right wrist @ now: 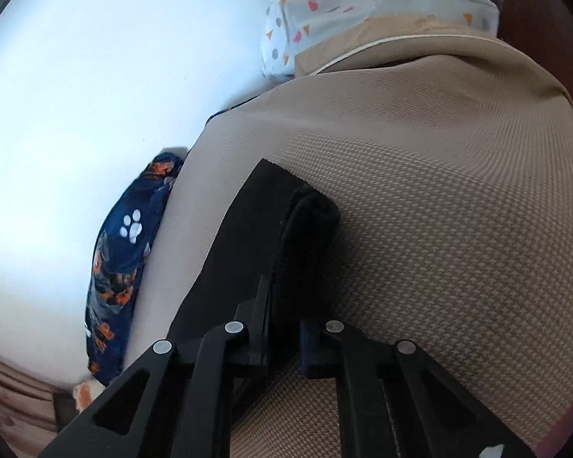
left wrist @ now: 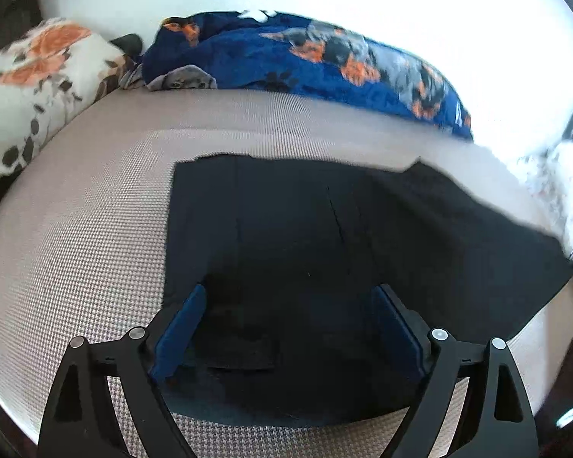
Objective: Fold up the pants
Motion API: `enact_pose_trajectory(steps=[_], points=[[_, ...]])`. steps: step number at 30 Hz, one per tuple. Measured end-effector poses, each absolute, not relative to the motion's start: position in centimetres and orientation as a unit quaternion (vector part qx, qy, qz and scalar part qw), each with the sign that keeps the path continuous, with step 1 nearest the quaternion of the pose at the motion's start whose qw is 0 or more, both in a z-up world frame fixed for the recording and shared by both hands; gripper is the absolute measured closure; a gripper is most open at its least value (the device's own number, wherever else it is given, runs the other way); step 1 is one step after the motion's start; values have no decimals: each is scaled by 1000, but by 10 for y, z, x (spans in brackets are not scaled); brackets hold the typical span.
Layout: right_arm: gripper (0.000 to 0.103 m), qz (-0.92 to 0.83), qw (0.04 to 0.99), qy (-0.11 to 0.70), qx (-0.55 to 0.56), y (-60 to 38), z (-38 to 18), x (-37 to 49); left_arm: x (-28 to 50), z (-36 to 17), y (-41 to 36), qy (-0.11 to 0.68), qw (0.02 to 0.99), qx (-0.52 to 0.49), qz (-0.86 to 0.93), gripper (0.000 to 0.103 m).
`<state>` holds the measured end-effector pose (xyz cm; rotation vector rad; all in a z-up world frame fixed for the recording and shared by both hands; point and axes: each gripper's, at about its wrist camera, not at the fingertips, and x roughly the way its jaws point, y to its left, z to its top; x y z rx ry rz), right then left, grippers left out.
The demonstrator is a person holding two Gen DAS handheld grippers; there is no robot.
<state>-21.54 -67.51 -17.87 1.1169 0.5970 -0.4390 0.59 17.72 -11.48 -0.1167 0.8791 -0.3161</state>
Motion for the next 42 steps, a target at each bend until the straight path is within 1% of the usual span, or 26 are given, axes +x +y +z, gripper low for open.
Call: enact_pose_trajectory(steps=[3, 8, 15, 20, 23, 24, 25, 26, 27, 28, 29, 33, 34, 35, 36, 42], points=[[94, -202, 791, 271, 511, -673, -180, -215, 2, -103, 200, 407, 895, -105, -152, 14], [94, -199, 799, 262, 504, -671, -181, -217, -14, -89, 232, 392, 907, -105, -111, 14], [95, -212, 814, 253, 479, -665, -179, -217, -30, -98, 268, 425, 889, -134, -107, 14], [95, -217, 819, 249, 470, -663, -179, -216, -41, -110, 272, 446, 868, -173, -131, 15], [95, -220, 820, 247, 467, -661, -179, -216, -46, -114, 270, 459, 852, -202, -151, 16], [95, -221, 821, 247, 465, -661, -179, -216, -47, -117, 270, 465, 844, -216, -157, 19], [95, -222, 822, 246, 464, -659, -179, -216, -47, -120, 269, 473, 837, -226, -159, 26], [95, -223, 822, 246, 462, -659, -179, -216, -47, -123, 268, 479, 830, -236, -161, 37], [95, -224, 823, 245, 462, -659, -179, -216, -46, -126, 267, 486, 823, -246, -162, 44], [95, -225, 823, 244, 460, -658, -179, -216, -45, -128, 266, 489, 820, -250, -163, 58], [95, -227, 824, 243, 458, -658, -178, -216, -44, -129, 265, 492, 817, -253, -162, 66], [95, -229, 828, 242, 452, -655, -178, -215, -41, -129, 263, 485, 820, -261, -155, 72], [95, -229, 828, 242, 451, -655, -178, -215, -41, -125, 262, 479, 825, -258, -154, 76], [95, -229, 829, 241, 449, -655, -177, -215, -41, -123, 261, 475, 828, -254, -153, 83], [95, -230, 829, 241, 448, -654, -178, -216, -41, -117, 258, 469, 837, -239, -149, 85], [95, -235, 833, 239, 441, -651, -177, -215, -21, -97, 245, 447, 864, -182, -140, 87]])
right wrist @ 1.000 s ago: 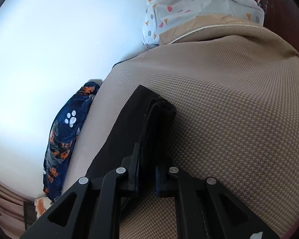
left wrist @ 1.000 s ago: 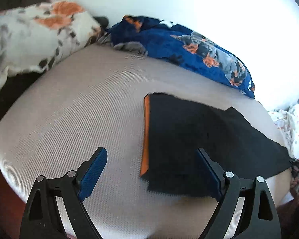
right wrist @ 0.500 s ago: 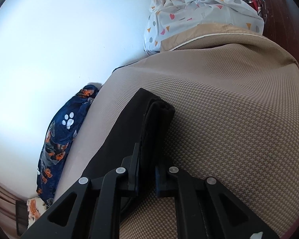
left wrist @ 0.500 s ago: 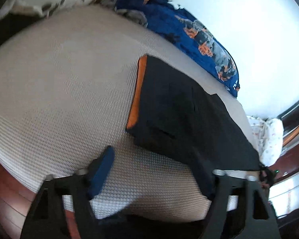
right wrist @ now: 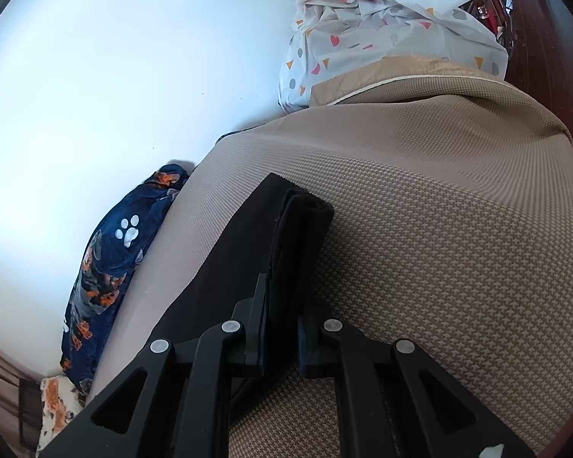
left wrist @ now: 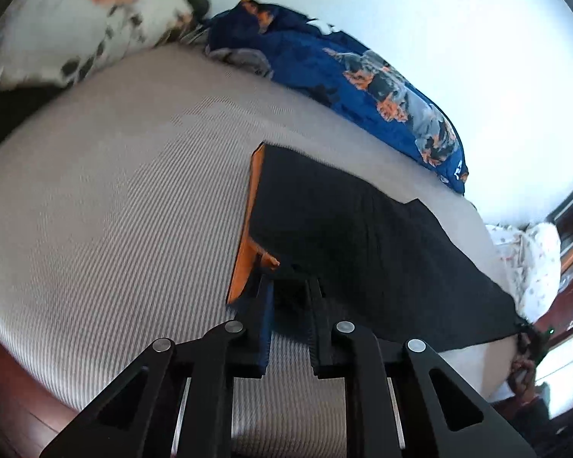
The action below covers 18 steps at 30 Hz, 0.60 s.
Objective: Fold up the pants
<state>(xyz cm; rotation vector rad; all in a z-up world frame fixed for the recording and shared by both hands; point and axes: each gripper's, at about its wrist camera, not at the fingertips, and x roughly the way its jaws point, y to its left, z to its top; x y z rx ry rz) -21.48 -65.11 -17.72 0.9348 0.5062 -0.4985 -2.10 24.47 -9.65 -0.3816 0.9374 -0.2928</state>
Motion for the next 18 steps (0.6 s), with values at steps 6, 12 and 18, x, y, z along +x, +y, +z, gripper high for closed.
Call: enact_pose_trajectory(steps=[6, 12, 18], points=[[95, -234, 833, 239, 439, -649, -177, -214, -34, -131, 256, 465, 860, -175, -117, 85], [94, -235, 833, 239, 441, -648, -177, -213, -38, -123, 247, 439, 880, -148, -110, 85], [94, -232, 831, 240, 444, -650, -178, -213, -47, -108, 257, 405, 900, -150, -63, 71]])
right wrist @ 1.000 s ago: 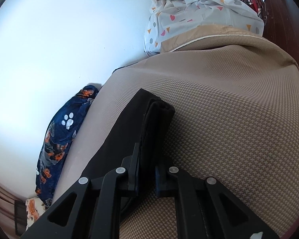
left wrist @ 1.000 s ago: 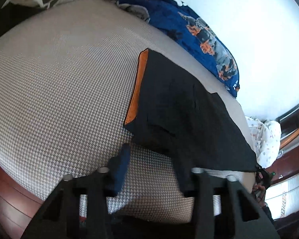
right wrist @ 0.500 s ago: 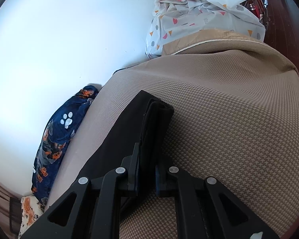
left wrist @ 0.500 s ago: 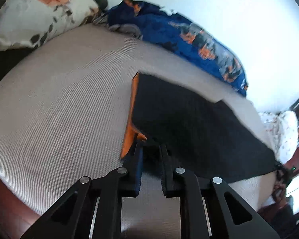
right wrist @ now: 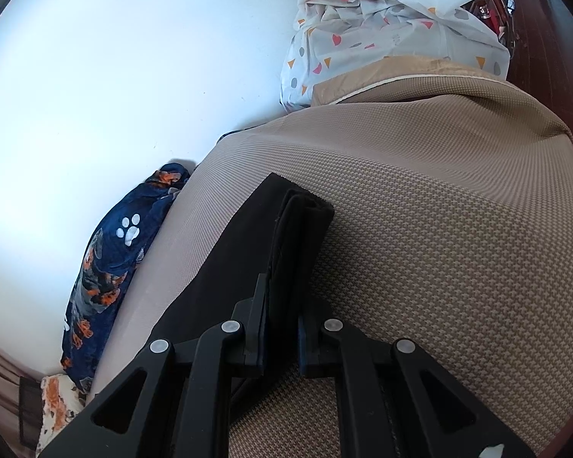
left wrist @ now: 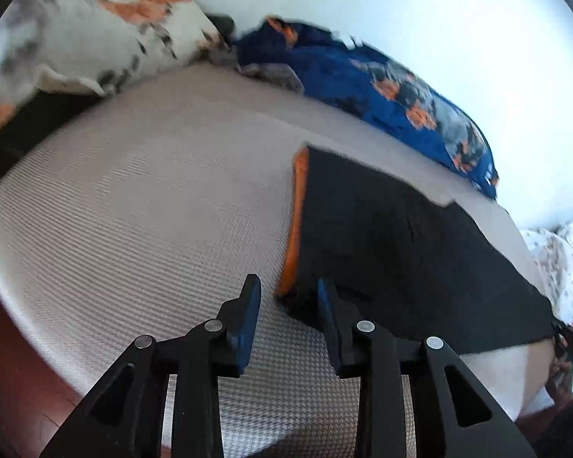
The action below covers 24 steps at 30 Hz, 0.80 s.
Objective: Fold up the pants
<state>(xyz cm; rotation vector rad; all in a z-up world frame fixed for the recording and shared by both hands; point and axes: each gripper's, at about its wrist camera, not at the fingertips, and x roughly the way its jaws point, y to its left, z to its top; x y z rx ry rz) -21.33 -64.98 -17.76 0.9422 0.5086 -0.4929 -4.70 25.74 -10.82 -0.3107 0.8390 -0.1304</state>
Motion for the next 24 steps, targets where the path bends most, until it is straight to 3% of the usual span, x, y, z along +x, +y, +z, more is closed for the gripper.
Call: enact_pose_trajectory(steps=[3, 4, 7, 8, 13, 18, 24], points=[[94, -228, 829, 241, 451, -653, -177, -214, -53, -87, 249, 374, 916, -134, -62, 69], [94, -225, 828, 242, 453, -656, -177, -214, -53, -80, 238, 367, 920, -119, -74, 62], [92, -211, 821, 242, 472, -662, -178, -215, -47, -74, 195, 362, 924, -44, -113, 27], [92, -206, 819, 241, 478, -664, -178, -215, -46, -75, 184, 360, 925, -22, -117, 22], [89, -197, 807, 233, 506, -668, -180, -218, -25, -88, 123, 377, 912, 32, -157, 22], [91, -208, 815, 246, 483, -664, -178, -212, -3, -73, 82, 386, 879, -31, -278, 22], [91, -210, 826, 245, 461, -660, -177, -211, 40, -74, -10, 470, 752, -116, -446, 22]])
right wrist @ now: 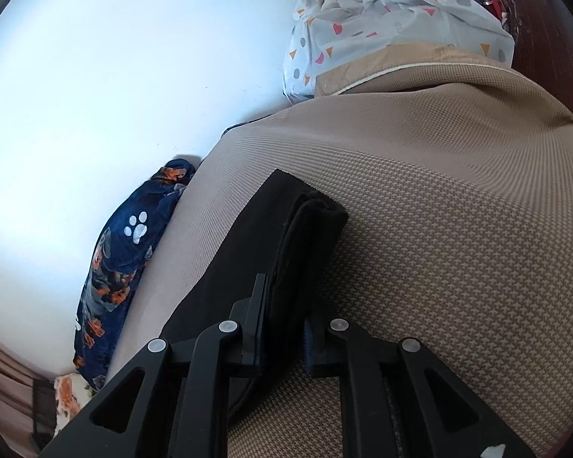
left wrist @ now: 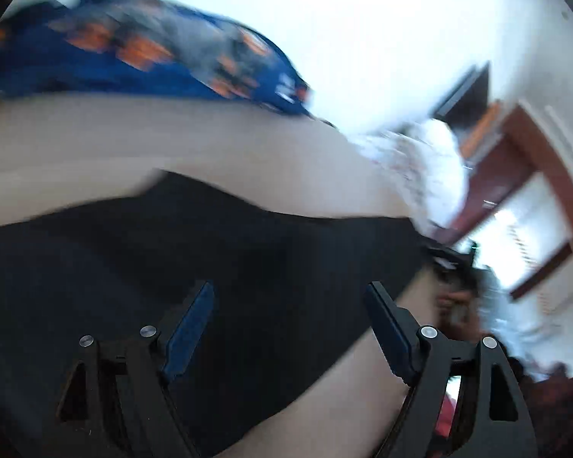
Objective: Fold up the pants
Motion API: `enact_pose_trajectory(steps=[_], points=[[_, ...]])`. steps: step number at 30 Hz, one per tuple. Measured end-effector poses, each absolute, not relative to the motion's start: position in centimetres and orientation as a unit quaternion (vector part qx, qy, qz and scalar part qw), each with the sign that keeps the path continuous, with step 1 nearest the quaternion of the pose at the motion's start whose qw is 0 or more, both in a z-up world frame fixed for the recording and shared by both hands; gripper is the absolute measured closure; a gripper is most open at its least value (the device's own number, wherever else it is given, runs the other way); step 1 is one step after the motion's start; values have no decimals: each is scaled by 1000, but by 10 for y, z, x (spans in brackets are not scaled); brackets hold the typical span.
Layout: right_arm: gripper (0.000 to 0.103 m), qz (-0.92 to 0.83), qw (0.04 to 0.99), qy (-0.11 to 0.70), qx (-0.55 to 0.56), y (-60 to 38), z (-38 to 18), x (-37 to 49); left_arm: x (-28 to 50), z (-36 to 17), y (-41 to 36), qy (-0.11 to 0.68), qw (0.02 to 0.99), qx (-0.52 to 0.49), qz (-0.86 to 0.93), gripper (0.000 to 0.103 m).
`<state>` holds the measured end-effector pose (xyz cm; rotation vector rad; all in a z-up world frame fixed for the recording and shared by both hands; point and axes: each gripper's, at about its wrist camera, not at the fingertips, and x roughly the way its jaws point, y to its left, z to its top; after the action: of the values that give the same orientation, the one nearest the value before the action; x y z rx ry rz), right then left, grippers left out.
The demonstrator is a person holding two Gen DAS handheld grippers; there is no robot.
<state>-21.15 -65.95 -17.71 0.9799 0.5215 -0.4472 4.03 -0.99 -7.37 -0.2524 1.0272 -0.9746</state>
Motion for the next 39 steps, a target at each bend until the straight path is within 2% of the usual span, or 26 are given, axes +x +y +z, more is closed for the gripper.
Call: enact_pose_trajectory(steps=[6, 14, 18, 21, 26, 31, 33, 36, 39], points=[[90, -209, 830, 245, 455, -658, -177, -211, 63, -88, -115, 512, 696, -57, -500, 22], [90, -208, 838, 244, 441, -651, -176, -212, 83, -122, -187, 562, 659, -14, -499, 22], [90, -207, 842, 245, 433, -649, -177, -212, 92, -117, -183, 530, 711, -18, -462, 22], [90, -208, 843, 245, 431, -647, -177, -211, 91, -121, -176, 543, 700, -53, -461, 22], [90, -206, 846, 243, 428, -648, -177, -210, 64, -120, -200, 537, 674, 14, -507, 21], [90, -207, 848, 242, 424, -647, -177, -209, 82, -112, -195, 503, 746, 3, -436, 21], [90, -207, 848, 242, 424, -647, -177, -209, 87, -107, -184, 485, 773, -33, -407, 21], [90, -207, 847, 243, 424, -646, -177, -209, 77, -128, -193, 547, 695, -44, -465, 21], [90, -208, 848, 242, 423, -646, -177, -209, 49, -118, -200, 516, 688, 14, -511, 21]])
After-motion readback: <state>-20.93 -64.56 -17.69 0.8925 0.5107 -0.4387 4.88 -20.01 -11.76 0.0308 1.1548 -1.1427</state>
